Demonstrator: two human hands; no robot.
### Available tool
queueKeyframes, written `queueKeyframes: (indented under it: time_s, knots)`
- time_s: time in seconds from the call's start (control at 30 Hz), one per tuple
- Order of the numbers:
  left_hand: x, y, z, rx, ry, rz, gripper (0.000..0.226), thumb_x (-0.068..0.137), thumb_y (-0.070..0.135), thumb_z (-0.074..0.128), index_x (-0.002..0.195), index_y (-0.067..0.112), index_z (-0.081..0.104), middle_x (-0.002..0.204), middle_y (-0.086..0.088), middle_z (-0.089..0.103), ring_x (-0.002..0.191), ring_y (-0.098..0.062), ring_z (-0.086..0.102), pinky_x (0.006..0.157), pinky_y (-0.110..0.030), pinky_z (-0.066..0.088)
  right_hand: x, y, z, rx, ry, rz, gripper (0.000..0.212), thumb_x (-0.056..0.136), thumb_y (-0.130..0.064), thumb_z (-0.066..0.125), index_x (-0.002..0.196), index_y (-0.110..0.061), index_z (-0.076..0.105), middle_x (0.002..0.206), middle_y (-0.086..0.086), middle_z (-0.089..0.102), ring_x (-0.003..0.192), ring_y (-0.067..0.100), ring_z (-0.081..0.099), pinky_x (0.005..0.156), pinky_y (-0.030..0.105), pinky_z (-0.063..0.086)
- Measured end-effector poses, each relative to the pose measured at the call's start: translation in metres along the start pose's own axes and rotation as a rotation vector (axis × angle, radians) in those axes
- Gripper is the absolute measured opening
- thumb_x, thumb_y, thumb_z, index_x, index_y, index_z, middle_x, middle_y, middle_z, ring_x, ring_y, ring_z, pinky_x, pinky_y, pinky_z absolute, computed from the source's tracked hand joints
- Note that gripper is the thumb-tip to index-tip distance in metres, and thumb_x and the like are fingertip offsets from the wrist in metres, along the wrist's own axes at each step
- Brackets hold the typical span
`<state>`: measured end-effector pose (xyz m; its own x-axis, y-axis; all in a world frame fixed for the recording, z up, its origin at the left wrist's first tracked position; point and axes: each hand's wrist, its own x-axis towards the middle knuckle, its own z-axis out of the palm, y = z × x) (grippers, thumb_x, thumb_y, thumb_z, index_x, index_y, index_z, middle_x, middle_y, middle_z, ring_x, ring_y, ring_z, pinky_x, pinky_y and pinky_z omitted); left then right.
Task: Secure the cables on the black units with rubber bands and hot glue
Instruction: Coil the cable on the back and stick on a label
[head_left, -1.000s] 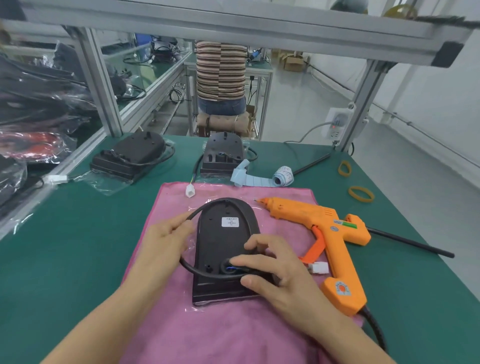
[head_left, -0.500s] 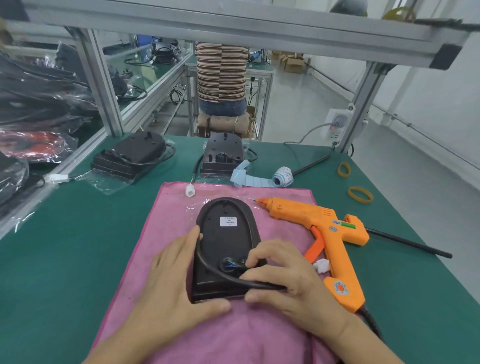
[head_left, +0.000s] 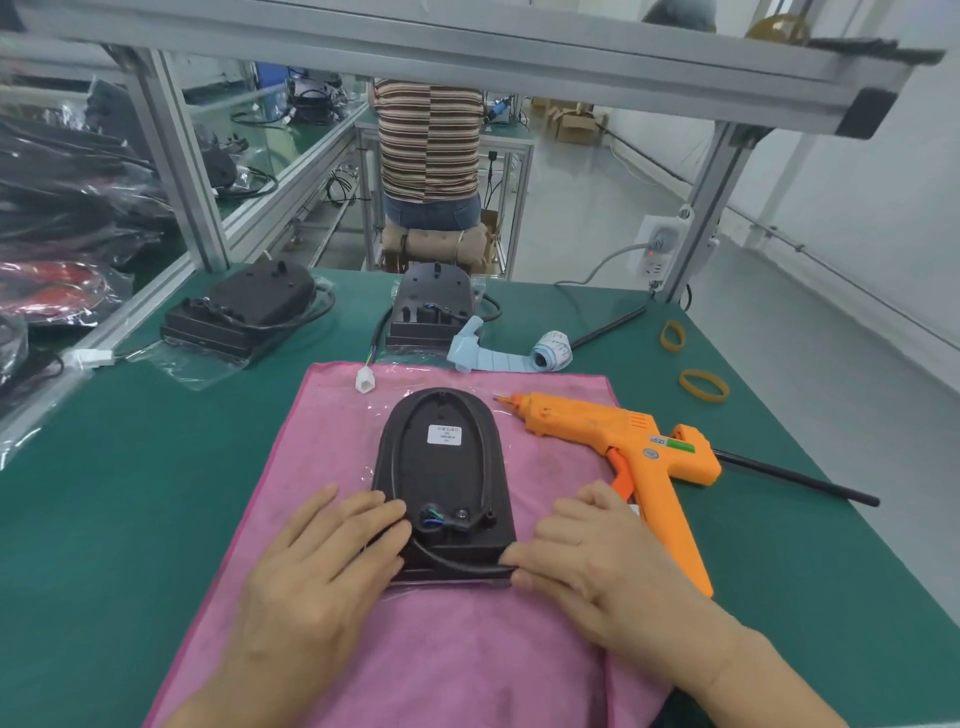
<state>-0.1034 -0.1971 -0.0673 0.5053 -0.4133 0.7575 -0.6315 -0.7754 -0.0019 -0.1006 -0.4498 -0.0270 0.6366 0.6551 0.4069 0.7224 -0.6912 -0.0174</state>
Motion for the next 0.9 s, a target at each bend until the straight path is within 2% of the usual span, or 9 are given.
queueKeyframes:
  time_s: [0.13,0.2,0.27,0.33,0.47,0.57,0.7,0.8,0.9]
  knots:
    - [-0.001,-0.006,-0.002,0.002,-0.045,0.064,0.031,0.088,0.007,0.050,0.069,0.007,0.075,0.095,-0.006,0.075,0.095,-0.024,0.071,0.101,-0.040,0.041,0.015,0.005,-0.015,-0.097,0.009,0.055,0.030,0.094,-0.038,0.044,0.084,-0.031,0.072,0.067,-0.011,0.053,0.066,0.015,0.051,0.076,0.028,0.030]
    - [0.001,-0.008,-0.003,-0.001,-0.079,0.062,0.022,0.081,0.007,0.054,0.089,0.012,0.073,0.093,-0.002,0.074,0.096,-0.020,0.070,0.097,-0.043,0.042,0.022,0.006,-0.020,-0.100,-0.023,0.098,0.033,0.091,-0.042,0.043,0.081,-0.032,0.073,0.068,-0.011,0.057,0.067,0.015,0.054,0.077,0.030,0.030]
    - [0.004,-0.008,-0.002,0.026,-0.115,0.058,0.041,0.081,0.002,0.047,0.114,0.023,0.062,0.090,-0.002,0.071,0.099,-0.019,0.059,0.095,-0.045,0.041,0.027,0.011,-0.025,-0.145,-0.026,0.133,0.034,0.089,-0.044,0.044,0.075,-0.030,0.072,0.066,-0.011,0.059,0.067,0.016,0.057,0.077,0.031,0.030]
    - [0.004,-0.007,-0.001,0.047,-0.134,0.048,0.053,0.082,-0.002,0.036,0.121,0.029,0.055,0.088,-0.004,0.068,0.098,-0.019,0.051,0.095,-0.043,0.037,0.033,0.016,-0.031,-0.195,-0.010,0.131,0.026,0.085,-0.042,0.053,0.072,-0.031,0.072,0.067,-0.009,0.060,0.067,0.017,0.059,0.078,0.034,0.029]
    - [0.006,-0.004,0.000,0.046,-0.170,0.030,0.062,0.073,-0.002,0.033,0.120,0.031,0.056,0.098,-0.002,0.053,0.095,-0.021,0.048,0.094,-0.043,0.033,0.048,0.017,-0.032,-0.223,0.015,0.120,0.004,0.073,-0.031,0.079,0.072,-0.031,0.075,0.068,-0.001,0.053,0.066,0.023,0.055,0.066,0.033,0.025]
    - [0.009,0.000,0.000,0.017,-0.165,0.030,0.060,0.070,0.000,0.037,0.110,0.027,0.072,0.104,-0.001,0.045,0.097,-0.023,0.049,0.093,-0.042,0.033,0.055,0.017,-0.027,-0.263,0.025,0.083,0.013,0.081,-0.029,0.063,0.074,-0.031,0.074,0.063,-0.003,0.053,0.062,0.021,0.055,0.062,0.030,0.023]
    - [0.017,0.009,0.001,-0.037,-0.137,0.070,0.041,0.074,0.004,0.045,0.093,0.014,0.079,0.103,-0.008,0.066,0.103,-0.024,0.052,0.098,-0.042,0.038,0.062,0.022,-0.019,-0.218,-0.036,0.076,0.008,0.080,-0.027,0.069,0.080,-0.029,0.077,0.067,-0.003,0.060,0.066,0.020,0.060,0.064,0.029,0.031]
    - [0.026,0.012,0.001,-0.062,-0.150,0.100,0.034,0.077,0.011,0.048,0.094,0.010,0.078,0.090,-0.007,0.071,0.096,-0.022,0.052,0.103,-0.036,0.036,0.069,0.028,-0.015,-0.057,-0.207,0.118,0.016,0.088,-0.022,0.067,0.100,-0.018,0.077,0.083,0.008,0.064,0.084,0.026,0.060,0.073,0.034,0.040]
    - [0.033,0.015,0.001,-0.084,-0.195,0.112,0.037,0.080,0.017,0.049,0.105,0.008,0.075,0.089,-0.004,0.064,0.091,-0.022,0.048,0.089,-0.031,0.040,0.070,0.034,-0.008,0.095,-0.257,0.157,0.027,0.097,-0.022,0.056,0.118,-0.014,0.070,0.100,0.012,0.063,0.099,0.027,0.055,0.080,0.035,0.039]
